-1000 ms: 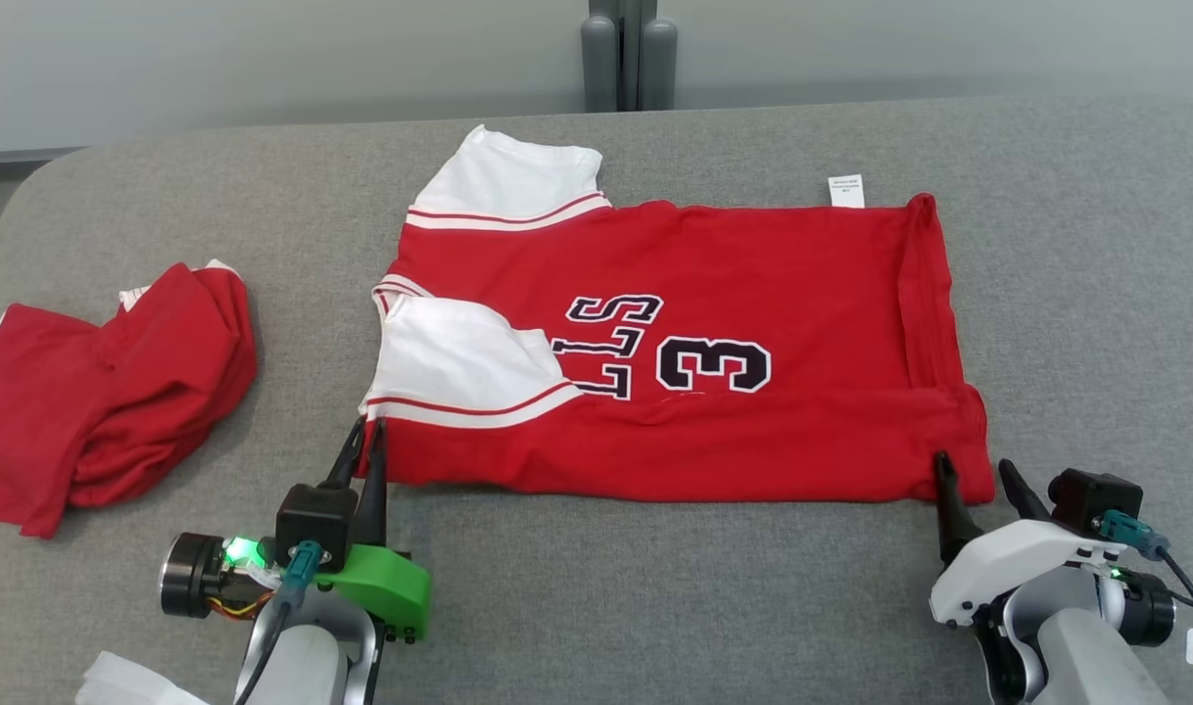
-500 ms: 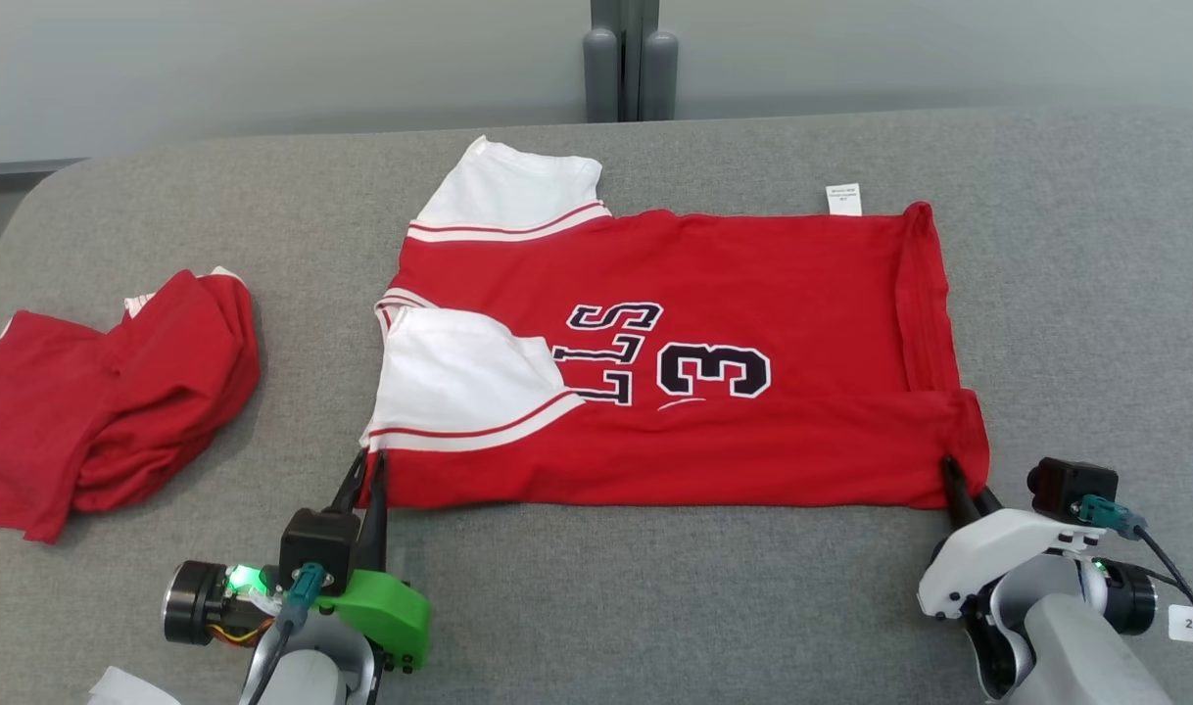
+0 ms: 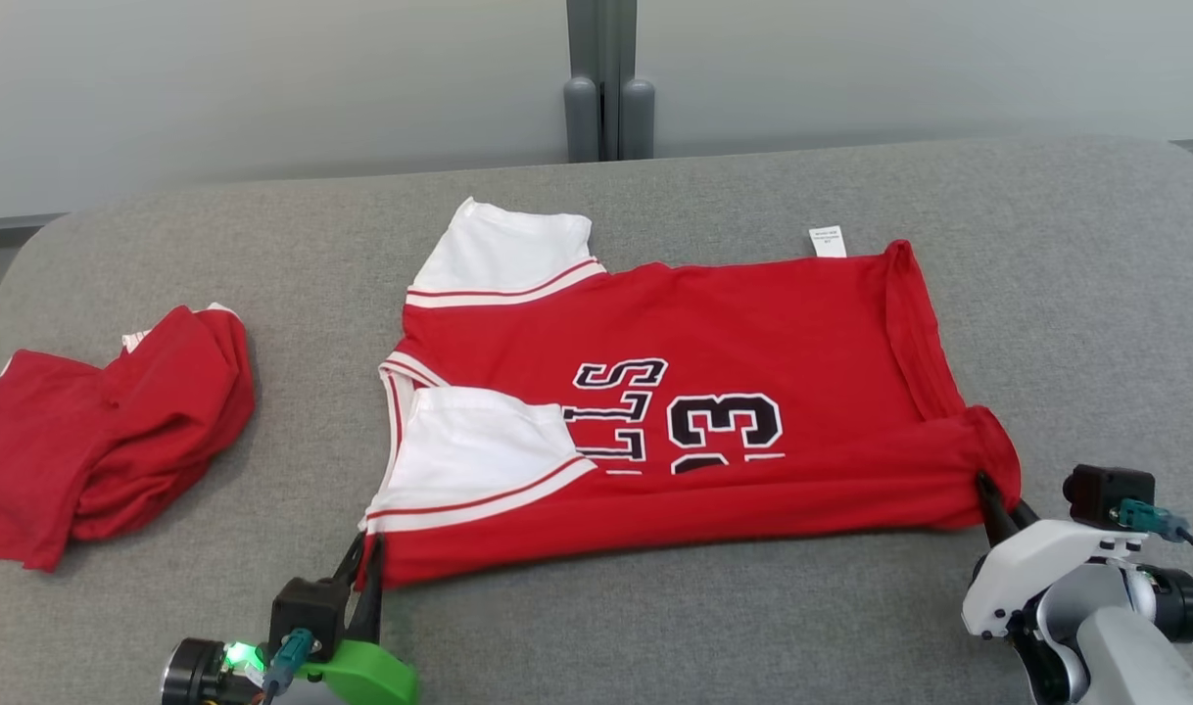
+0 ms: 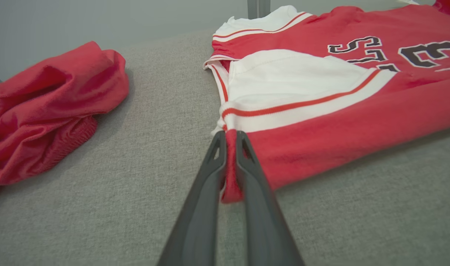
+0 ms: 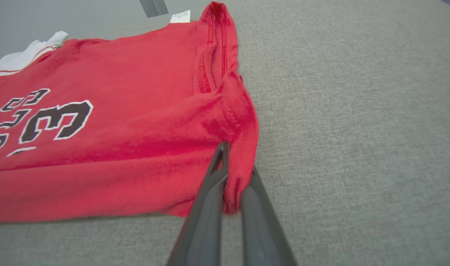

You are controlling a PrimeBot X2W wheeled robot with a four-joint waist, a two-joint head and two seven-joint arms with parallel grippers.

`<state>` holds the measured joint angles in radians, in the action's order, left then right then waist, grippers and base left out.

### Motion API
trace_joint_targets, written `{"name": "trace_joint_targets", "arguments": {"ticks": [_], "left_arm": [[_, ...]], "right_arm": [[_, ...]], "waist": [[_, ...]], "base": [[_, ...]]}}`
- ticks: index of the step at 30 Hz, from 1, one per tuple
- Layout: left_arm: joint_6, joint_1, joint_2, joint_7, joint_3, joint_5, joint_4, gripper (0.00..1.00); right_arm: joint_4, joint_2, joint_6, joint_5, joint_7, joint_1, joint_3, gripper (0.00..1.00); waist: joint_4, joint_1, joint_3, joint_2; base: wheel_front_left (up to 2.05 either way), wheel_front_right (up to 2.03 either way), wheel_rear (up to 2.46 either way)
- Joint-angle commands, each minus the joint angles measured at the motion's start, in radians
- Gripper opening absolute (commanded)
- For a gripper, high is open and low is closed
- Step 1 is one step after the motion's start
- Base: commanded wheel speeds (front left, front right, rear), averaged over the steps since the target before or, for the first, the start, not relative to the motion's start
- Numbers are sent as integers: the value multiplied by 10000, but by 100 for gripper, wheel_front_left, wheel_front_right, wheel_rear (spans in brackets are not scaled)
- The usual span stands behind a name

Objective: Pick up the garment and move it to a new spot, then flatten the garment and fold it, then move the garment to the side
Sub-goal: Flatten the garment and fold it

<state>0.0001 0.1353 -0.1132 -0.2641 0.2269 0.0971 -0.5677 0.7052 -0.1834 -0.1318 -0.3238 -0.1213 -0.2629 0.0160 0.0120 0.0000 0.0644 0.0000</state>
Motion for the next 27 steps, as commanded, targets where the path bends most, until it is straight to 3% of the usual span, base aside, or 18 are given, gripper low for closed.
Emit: {"name": "trace_joint_targets", "arguments": {"ticks": [1, 8, 15, 16, 17, 18, 19, 27], "left_arm": [[-33, -263, -147, -1, -63, 87, 89, 0], [-141, -967, -298, 297, 76, 233, 1156, 0], [-186, -1437, -468, 924, 240, 296, 2055, 0], [-195, -1456, -477, 1033, 273, 289, 2103, 0], [-197, -1468, -474, 1143, 292, 317, 2117, 4], [-200, -1479, -486, 1280, 324, 329, 2123, 78], [-185, -1476, -512, 1359, 347, 309, 2122, 100], [497, -579, -520, 456, -229, 359, 2850, 100]], "right_arm": [[-302, -173, 20, -308, 232, 286, 0, 0], [-2454, -481, 19, -1555, 1859, 1728, 89, 0], [-4146, -372, 17, -1767, 3361, 2816, -411, 0], [-4305, -335, 17, -1622, 3389, 2843, -522, 62], [-4418, -242, 17, -1568, 3361, 2840, -640, 100], [-4556, -125, 17, -1468, 3255, 2801, -743, 100], [-4649, -35, 16, -1398, 3187, 2760, -820, 100], [-5483, 254, 11, -1010, 1534, 1904, -963, 100]], "waist": [[-6, 0, -60, 0], [100, 0, -166, 0], [89, 0, -130, 0], [75, 0, -112, 0], [62, 0, -95, 0], [41, 0, -74, 0], [20, 0, -55, 0], [-303, 0, 404, 0]], "base": [[0, 0, 0], [0, 0, 0], [0, 0, 0], [0, 0, 0], [0, 0, 0], [0, 0, 0], [0, 0, 0], [0, 0, 0]]}}
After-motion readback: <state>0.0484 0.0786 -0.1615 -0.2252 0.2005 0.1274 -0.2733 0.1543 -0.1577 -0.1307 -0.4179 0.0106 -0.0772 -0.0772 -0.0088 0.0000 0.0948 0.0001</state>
